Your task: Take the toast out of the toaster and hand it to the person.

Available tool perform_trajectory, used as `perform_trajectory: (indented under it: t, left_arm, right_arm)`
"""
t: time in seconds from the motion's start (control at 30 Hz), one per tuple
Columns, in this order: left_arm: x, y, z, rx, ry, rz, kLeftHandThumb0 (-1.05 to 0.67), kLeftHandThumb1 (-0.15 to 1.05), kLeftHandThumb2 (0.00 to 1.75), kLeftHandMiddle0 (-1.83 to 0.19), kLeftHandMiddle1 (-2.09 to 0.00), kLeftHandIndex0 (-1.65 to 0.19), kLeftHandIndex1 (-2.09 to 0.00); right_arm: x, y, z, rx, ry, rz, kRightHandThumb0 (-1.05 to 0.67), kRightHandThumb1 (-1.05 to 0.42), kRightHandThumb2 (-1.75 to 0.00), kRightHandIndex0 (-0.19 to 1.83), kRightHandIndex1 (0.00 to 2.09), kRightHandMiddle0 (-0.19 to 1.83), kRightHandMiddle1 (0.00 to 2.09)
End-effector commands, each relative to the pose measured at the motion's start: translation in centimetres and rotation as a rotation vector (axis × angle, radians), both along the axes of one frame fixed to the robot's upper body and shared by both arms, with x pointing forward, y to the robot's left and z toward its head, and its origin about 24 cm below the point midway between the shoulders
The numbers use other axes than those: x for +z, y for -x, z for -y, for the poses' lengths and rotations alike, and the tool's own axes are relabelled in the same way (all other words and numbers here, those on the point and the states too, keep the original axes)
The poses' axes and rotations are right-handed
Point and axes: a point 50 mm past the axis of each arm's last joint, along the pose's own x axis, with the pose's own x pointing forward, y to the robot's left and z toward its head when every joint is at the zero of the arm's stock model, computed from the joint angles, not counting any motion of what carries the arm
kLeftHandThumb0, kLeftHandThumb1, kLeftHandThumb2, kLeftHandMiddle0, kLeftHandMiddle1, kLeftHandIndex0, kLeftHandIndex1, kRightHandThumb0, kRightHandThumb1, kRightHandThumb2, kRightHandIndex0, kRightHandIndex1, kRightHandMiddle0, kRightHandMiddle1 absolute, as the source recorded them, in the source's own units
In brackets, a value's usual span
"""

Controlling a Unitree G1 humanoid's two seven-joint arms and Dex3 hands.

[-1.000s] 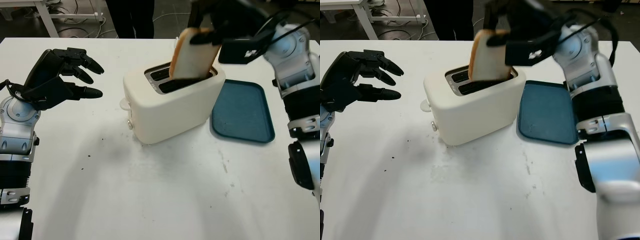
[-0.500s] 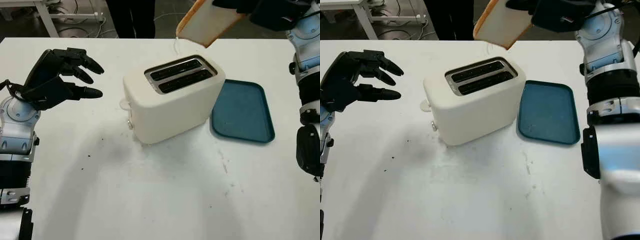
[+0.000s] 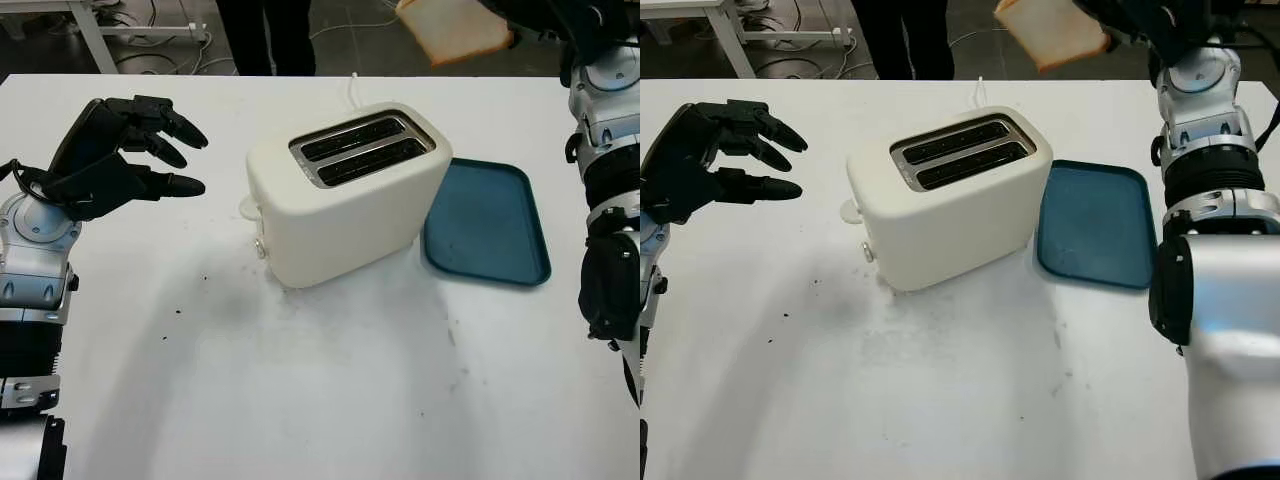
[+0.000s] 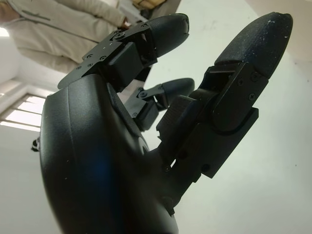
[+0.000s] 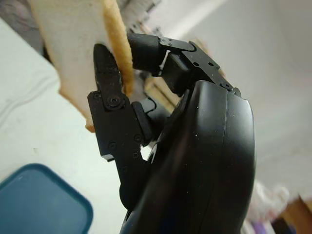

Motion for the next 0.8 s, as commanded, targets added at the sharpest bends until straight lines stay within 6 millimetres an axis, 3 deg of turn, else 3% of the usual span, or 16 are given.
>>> perform_trajectory:
  t: [0.0,0.1,0.3,0.4,0.67,0.77]
  left_arm:
    - [-0.1,0.0,-0.1,-0.002,0.0,0.0,-1.05,0.59,0.0,-0.83,-0.89,-0.82,-0.78]
    - [-0.1,0.0,0.0,-0.001,0.001,-0.002,-1.05,0.59,0.0,-0.83,-0.89,-0.82,-0.78]
    - [-0.2,0.0,0.1,-0.001,0.006,-0.003,-1.05,0.6,0.0,-0.83,-0.89,-0.82,-0.78]
    - [-0.3,0.0,0.1,0.0,0.0,0.0,-1.05,0.61,0.01,-0.82,-0.89,-0.82,-0.77]
    - [-0.3,0.1,0.0,0.004,0.002,-0.003,-1.05,0.61,0.0,-0.83,-0.88,-0.82,-0.77]
    - [-0.3,0.1,0.1,0.006,0.002,-0.001,-1.05,0.61,0.0,-0.83,-0.88,-0.82,-0.76]
  right_arm:
    - [-0.8,-0.1,0.4,-0.054,-0.021,-0.019,-0.16,-0.92,-0.24,1.0,1.75,0.74,1.75]
    - [-1.7,-0.3,0.5,-0.099,-0.038,-0.056,-0.19,-0.92,-0.24,0.99,1.75,0.68,1.75]
    - [-3.8,-0.4,0.5,-0.117,-0.07,-0.113,-0.23,-0.92,-0.21,1.02,1.75,0.76,1.75]
    - [-4.5,-0.6,0.1,-0.159,-0.074,-0.154,-0.29,-0.92,-0.18,0.86,1.75,0.62,1.75]
    - [-6.3,-0.9,-1.1,-0.088,-0.157,-0.221,-0.24,-0.92,-0.15,0.99,1.75,0.64,1.75]
    - [-6.7,-1.0,-1.4,-0.076,-0.172,-0.24,-0.2,-0.92,-0.21,0.99,1.75,0.59,1.75]
